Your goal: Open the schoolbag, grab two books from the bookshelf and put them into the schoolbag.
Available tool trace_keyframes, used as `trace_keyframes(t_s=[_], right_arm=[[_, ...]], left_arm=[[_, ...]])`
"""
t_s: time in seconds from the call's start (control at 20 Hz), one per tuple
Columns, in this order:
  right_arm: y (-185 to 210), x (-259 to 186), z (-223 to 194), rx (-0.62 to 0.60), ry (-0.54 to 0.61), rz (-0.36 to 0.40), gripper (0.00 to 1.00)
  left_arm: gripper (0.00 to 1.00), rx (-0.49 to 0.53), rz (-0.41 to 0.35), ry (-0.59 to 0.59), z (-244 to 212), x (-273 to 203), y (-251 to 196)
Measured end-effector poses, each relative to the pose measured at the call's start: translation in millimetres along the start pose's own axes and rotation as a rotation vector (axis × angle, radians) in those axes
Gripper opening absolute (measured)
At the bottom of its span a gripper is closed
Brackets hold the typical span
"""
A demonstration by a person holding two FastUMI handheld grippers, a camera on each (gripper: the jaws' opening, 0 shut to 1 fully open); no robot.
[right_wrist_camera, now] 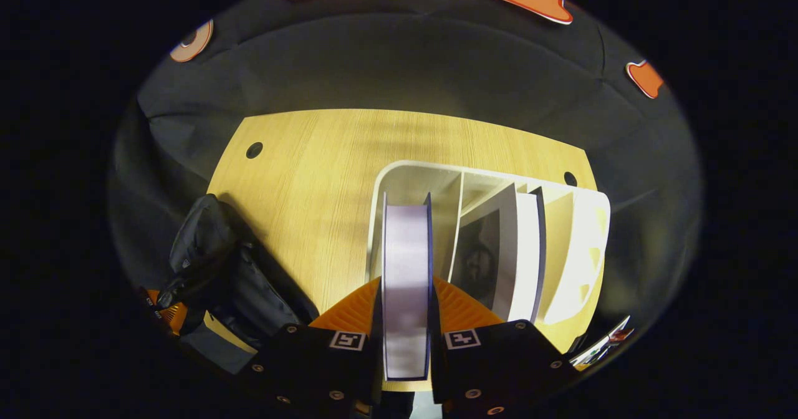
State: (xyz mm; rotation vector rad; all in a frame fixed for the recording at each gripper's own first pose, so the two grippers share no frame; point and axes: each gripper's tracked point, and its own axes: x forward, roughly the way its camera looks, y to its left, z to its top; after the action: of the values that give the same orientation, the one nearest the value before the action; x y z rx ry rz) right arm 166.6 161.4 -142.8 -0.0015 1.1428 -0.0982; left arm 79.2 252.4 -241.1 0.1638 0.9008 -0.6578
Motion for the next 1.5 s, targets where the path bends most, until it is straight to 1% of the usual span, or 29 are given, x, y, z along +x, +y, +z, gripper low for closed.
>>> trace_keyframes(t_s=[0.25, 0.45, 0.65, 0.8, 0.95, 1.1, 1.25, 1.5], right_arm=[[-1, -26, -22, 0.051, -0.018, 0.018, 0.32], [-7, -47, -50, 0.071, -0.019, 0.017, 0.32], [-14, -69, -67, 0.097, -0.04, 0.006, 0.32], [-12, -84, -85, 0.108, -0.057, 0.019, 0.32], [-5, -103, -108, 0.129, -0.074, 0.053, 0.32], [4, -114, -129, 0.166, -0.08, 0.106, 0.31], [3, -122, -147, 0.201, -0.094, 0.126, 0.3], [10, -135, -177, 0.265, -0.116, 0.206, 0.3]], left_arm=[[0.06, 0.013, -0.02, -0.004, -2, -1, -1], [0.05, 0.008, -0.039, -0.008, -4, 1, -3], [0.06, 0.007, -0.048, -0.007, -6, 1, -4], [0.06, 0.009, -0.054, -0.013, -6, 0, -4], [0.06, 0.014, -0.052, -0.013, -6, -2, -3], [0.06, 0.015, -0.05, -0.013, -7, -3, -3], [0.05, 0.015, -0.049, -0.009, -7, -4, -4], [0.06, 0.003, -0.042, -0.006, -7, -3, -6]])
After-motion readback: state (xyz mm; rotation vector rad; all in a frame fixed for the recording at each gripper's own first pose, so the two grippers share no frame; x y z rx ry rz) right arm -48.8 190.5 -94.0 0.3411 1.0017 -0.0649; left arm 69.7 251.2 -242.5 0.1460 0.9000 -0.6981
